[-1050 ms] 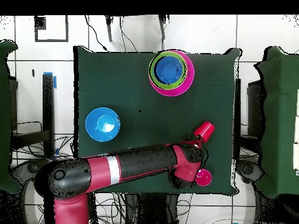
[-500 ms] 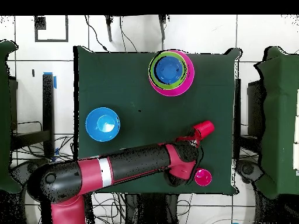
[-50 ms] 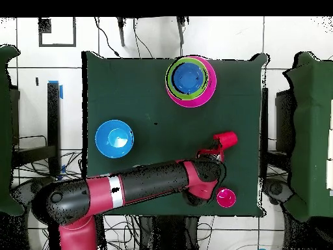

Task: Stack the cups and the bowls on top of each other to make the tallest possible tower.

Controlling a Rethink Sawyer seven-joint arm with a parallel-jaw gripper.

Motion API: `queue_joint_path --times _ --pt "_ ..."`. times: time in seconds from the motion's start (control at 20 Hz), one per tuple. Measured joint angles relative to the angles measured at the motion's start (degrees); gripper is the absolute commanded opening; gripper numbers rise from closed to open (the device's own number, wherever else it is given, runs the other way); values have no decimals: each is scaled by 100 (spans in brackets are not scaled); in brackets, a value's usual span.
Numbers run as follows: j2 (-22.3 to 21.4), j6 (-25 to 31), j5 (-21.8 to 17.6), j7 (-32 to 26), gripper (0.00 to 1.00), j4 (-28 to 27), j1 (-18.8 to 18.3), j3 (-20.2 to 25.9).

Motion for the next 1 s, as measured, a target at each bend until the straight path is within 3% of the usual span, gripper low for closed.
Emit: queue_joint_path --times 0.15,0.2,1.0 --pt "40 0 0 0 0 -1 0 -53" --pt "88 0 0 0 100 -1 1 -105" --pt "116 160 -4 0 100 -2 6 -154"
